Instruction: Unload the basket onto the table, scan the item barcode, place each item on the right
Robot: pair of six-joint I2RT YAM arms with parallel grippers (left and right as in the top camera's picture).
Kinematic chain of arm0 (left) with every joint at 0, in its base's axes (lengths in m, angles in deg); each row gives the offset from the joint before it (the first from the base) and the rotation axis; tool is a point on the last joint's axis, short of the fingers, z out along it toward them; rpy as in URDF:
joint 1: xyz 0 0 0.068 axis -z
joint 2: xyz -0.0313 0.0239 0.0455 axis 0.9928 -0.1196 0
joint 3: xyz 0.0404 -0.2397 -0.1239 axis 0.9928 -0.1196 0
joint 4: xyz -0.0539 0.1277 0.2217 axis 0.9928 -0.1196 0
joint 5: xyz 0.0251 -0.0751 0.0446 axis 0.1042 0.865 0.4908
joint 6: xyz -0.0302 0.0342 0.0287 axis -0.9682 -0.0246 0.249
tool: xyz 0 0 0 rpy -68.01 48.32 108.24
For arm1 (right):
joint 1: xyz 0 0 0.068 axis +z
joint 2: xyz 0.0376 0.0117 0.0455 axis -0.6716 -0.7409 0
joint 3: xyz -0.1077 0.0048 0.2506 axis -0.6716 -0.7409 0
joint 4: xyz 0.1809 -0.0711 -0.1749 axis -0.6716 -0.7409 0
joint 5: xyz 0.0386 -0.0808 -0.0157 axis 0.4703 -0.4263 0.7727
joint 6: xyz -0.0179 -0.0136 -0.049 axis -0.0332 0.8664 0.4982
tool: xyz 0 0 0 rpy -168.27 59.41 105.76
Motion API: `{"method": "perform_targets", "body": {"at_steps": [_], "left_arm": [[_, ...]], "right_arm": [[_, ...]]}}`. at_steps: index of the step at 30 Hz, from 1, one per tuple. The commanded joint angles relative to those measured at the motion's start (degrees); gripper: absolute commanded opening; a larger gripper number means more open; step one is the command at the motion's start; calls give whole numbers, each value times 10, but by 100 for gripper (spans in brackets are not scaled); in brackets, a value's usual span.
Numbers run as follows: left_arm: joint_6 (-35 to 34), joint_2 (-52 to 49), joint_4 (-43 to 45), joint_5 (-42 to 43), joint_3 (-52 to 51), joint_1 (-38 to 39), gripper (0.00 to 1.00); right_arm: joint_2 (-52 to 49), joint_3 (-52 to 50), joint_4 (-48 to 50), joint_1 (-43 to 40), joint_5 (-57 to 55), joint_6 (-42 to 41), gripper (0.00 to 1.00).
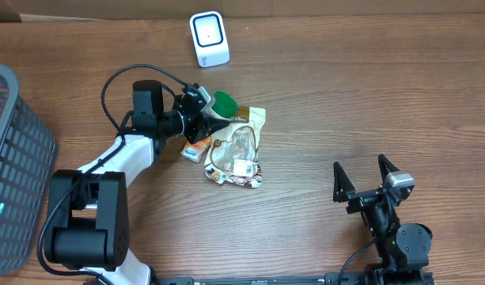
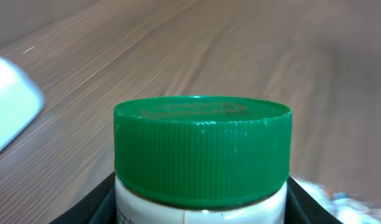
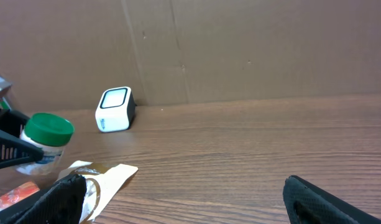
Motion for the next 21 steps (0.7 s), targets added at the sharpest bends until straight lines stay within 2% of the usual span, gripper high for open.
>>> {"method": "perform_targets", "body": {"at_steps": [1,6,12,21], "left_arm": [[26,15,3,148,-1,3,27],[28,15,3,226,-1,20,24],[73,-14,17,144,-1,88,20],[80,-85,173,110,-1,173,17]], "right_arm": [[7,-6,3,3,-2,-4,100],[7,-6,3,3,-2,-4,100],[7,-6,3,3,-2,-4,100],[7,-6,3,3,-2,-4,100]]}}
